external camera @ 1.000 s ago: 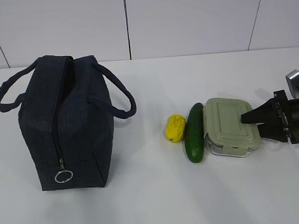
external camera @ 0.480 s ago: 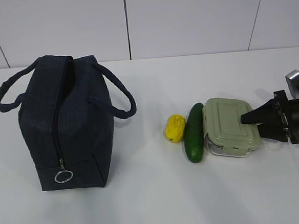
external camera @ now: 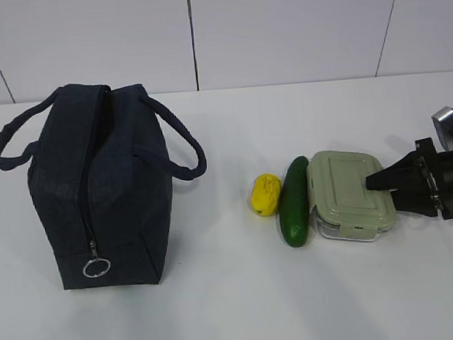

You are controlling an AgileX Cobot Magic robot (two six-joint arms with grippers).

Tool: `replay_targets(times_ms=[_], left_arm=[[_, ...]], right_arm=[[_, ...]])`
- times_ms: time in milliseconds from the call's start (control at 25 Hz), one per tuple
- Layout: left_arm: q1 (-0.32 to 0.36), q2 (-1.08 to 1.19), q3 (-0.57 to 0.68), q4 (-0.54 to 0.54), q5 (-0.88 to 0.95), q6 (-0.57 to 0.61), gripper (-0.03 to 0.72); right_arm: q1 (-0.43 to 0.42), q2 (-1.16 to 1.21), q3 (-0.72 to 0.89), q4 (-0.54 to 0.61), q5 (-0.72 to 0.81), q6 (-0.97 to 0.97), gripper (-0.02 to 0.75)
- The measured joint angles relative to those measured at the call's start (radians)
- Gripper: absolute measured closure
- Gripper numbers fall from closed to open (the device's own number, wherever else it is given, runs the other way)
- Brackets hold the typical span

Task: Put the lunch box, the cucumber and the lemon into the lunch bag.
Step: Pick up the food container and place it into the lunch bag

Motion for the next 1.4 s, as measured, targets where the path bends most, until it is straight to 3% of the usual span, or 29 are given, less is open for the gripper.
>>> replay_targets(times_ms=[1400], left_arm=[[0.0,0.0,0.0,0.0,0.0,0.0,0.454]], right_arm=[[0.0,-0.033,-0.004,-0.07,-0.02,0.06,0.36]])
